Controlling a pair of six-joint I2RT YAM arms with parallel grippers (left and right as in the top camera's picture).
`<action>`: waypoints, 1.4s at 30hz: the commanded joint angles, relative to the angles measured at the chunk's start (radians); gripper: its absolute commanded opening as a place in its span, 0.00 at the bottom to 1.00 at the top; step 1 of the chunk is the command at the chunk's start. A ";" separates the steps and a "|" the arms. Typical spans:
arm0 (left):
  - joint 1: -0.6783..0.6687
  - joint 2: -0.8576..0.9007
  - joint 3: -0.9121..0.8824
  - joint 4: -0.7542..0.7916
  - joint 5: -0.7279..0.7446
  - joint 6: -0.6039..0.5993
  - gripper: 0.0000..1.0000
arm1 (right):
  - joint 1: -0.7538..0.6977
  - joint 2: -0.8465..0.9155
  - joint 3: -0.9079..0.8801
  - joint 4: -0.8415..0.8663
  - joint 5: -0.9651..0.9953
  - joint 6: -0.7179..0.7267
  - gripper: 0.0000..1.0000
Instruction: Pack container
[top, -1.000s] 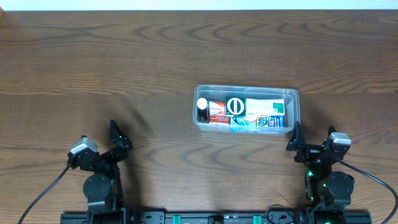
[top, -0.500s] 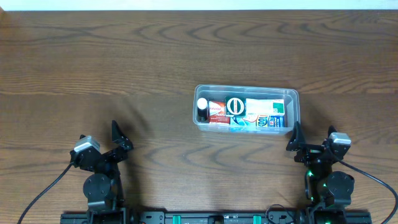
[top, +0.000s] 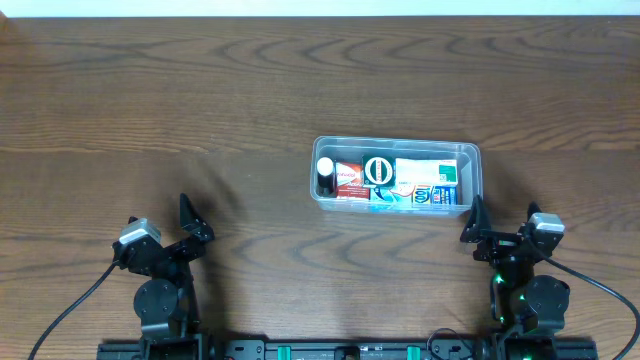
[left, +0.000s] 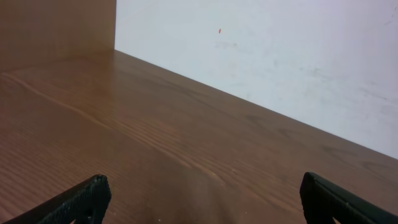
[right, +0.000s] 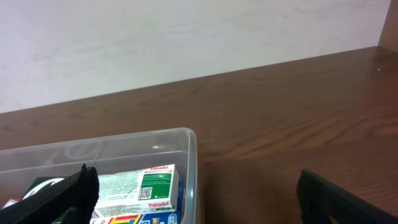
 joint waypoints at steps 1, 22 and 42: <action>-0.005 -0.006 -0.021 -0.038 -0.001 0.022 0.98 | -0.008 0.000 -0.004 -0.001 0.009 0.008 0.99; 0.020 -0.009 -0.021 -0.037 -0.001 0.021 0.98 | -0.008 0.000 -0.004 -0.001 0.009 0.008 0.99; 0.020 -0.009 -0.021 -0.037 -0.001 0.022 0.98 | -0.008 0.000 -0.004 -0.001 0.009 0.008 0.99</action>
